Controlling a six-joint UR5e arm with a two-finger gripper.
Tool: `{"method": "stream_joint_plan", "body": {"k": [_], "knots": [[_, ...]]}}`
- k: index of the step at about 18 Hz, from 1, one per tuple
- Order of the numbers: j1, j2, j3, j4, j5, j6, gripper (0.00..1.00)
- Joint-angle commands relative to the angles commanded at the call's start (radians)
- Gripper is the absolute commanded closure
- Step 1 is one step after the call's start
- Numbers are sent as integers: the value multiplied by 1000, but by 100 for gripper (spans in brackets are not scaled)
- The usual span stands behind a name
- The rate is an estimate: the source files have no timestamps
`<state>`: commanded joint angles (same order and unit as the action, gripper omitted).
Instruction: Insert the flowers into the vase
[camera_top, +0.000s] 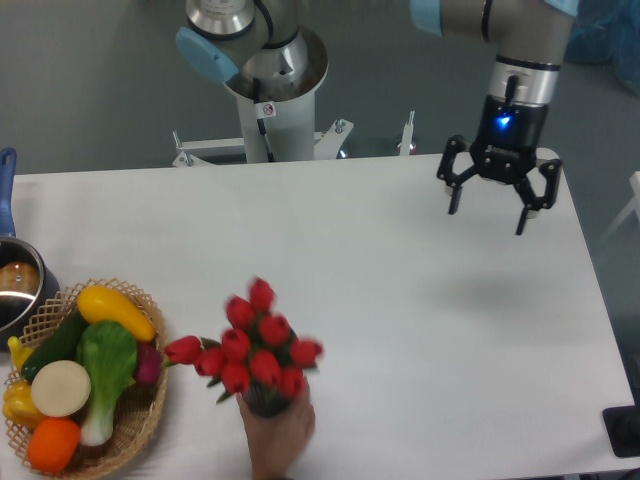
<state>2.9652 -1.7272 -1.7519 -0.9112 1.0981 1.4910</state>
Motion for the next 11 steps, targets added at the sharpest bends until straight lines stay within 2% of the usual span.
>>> {"method": "stream_joint_plan", "body": {"k": [3, 6, 11], "knots": [[0, -9, 12, -5, 141, 12, 0], [-8, -28, 35, -27, 230, 14, 0], [-95, -80, 158, -175, 419, 12, 0]]}}
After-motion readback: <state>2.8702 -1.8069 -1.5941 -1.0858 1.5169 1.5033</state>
